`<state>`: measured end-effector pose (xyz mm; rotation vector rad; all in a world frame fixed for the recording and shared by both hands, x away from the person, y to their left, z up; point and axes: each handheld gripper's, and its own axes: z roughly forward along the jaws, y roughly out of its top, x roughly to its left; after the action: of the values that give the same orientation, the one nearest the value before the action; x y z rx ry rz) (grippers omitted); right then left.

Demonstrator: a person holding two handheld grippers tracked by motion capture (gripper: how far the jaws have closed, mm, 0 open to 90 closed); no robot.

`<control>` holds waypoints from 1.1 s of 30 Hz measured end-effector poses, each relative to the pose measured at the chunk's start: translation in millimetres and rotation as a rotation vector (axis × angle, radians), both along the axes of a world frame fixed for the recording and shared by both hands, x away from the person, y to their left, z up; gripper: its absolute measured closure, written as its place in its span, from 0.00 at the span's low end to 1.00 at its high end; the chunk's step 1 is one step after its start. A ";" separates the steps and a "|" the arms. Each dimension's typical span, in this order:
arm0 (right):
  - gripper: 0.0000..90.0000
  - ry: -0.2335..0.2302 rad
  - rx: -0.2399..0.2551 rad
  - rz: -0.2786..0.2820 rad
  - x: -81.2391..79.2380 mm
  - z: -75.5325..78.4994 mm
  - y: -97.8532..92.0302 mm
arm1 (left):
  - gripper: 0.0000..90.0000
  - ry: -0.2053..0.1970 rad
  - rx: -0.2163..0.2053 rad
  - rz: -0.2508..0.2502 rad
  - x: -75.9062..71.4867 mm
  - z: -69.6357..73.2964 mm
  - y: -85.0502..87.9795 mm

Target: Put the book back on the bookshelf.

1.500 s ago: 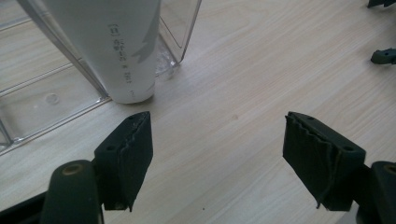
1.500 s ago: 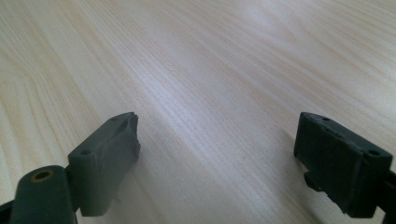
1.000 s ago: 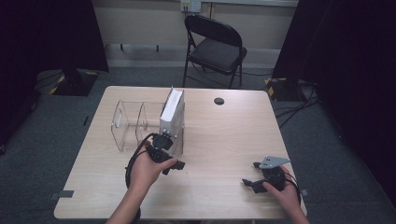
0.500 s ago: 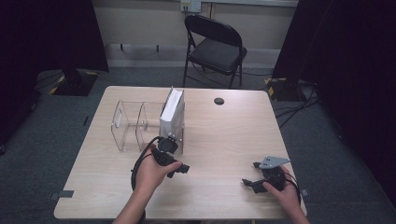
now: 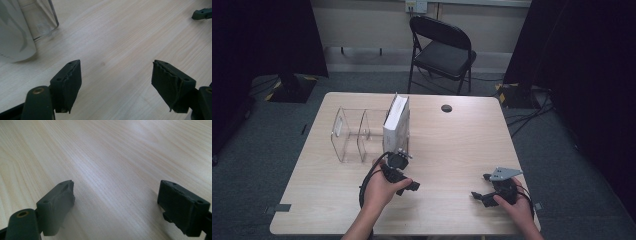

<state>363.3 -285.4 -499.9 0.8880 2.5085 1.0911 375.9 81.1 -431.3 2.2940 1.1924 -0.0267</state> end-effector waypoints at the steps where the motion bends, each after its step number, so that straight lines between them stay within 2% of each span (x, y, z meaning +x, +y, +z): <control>1: 0.15 0.000 0.000 0.000 0.0 0.0 0.0 | 0.27 0.005 -0.001 -0.002 -0.3 -1.7 -1.0; 8: 0.15 0.000 0.000 -0.001 0.0 0.0 0.1 | 0.27 0.025 -0.004 -0.010 -2.1 -15.8 -9.5; 12: 0.15 0.000 0.000 0.000 0.0 0.0 0.0 | 0.27 0.016 -0.006 -0.022 -2.4 -24.0 -13.7; 16: 0.15 0.000 0.002 0.000 0.0 -0.2 0.2 | 0.27 0.025 0.008 -0.040 -2.5 -31.4 -17.9; 17: 0.15 -0.001 -0.001 0.000 0.0 0.0 0.0 | 0.27 0.030 -0.003 -0.036 -3.3 -33.9 -20.2; 18: 0.15 -0.001 0.002 0.001 0.0 -0.2 0.1 | 0.27 0.030 0.012 -0.048 -3.0 -35.8 -20.5; 19: 0.15 -0.001 0.004 0.002 0.0 -0.4 0.1 | 0.26 0.021 -0.002 -0.039 -4.1 -36.8 -22.3; 20: 0.15 -0.001 0.004 0.001 -0.2 -0.4 0.1 | 0.26 0.009 0.013 -0.051 -3.9 -37.2 -22.6; 21: 0.15 -0.001 0.001 0.000 -0.4 -0.2 0.0 | 0.26 0.002 0.001 -0.050 -4.5 -37.7 -24.1; 23: 0.15 -0.002 0.000 0.000 -0.4 -0.1 -0.1 | 0.25 -0.032 0.020 -0.083 -5.3 -39.0 -25.9; 26: 0.15 -0.003 0.000 0.000 -0.4 -0.2 -0.1 | 0.18 -0.104 0.030 -0.117 -9.5 -43.5 -29.8; 29: 0.15 -0.005 -0.002 -0.003 -0.6 -0.2 0.0 | 0.16 -0.179 0.052 -0.149 -15.8 -48.0 -33.1; 33: 0.15 -0.005 -0.002 -0.004 -0.8 -0.2 0.0 | 0.08 -0.242 0.065 -0.203 -19.8 -54.2 -34.9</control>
<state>362.6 -285.4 -500.1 0.8880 2.5021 1.0878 356.0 46.2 -485.4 2.3861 0.8484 0.2113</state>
